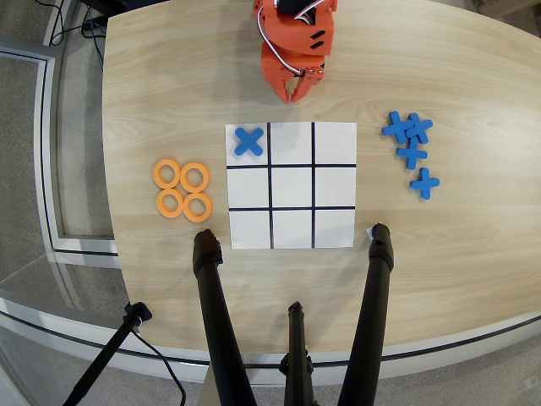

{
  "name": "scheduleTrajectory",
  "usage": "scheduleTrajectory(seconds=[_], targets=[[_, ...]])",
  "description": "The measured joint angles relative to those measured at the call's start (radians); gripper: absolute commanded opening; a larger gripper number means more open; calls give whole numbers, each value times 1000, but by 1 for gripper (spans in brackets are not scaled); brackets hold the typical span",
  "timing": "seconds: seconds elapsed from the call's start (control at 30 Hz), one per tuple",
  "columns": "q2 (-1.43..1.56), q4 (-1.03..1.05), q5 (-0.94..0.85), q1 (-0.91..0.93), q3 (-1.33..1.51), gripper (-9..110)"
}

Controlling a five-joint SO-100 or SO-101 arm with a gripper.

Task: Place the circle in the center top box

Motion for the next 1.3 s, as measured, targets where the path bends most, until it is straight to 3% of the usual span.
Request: scheduleTrajectory(seconds=[0.73,1.3], targets=[[-71,21,12,12,-80,9],[-565,-103,21,213,-589,15]])
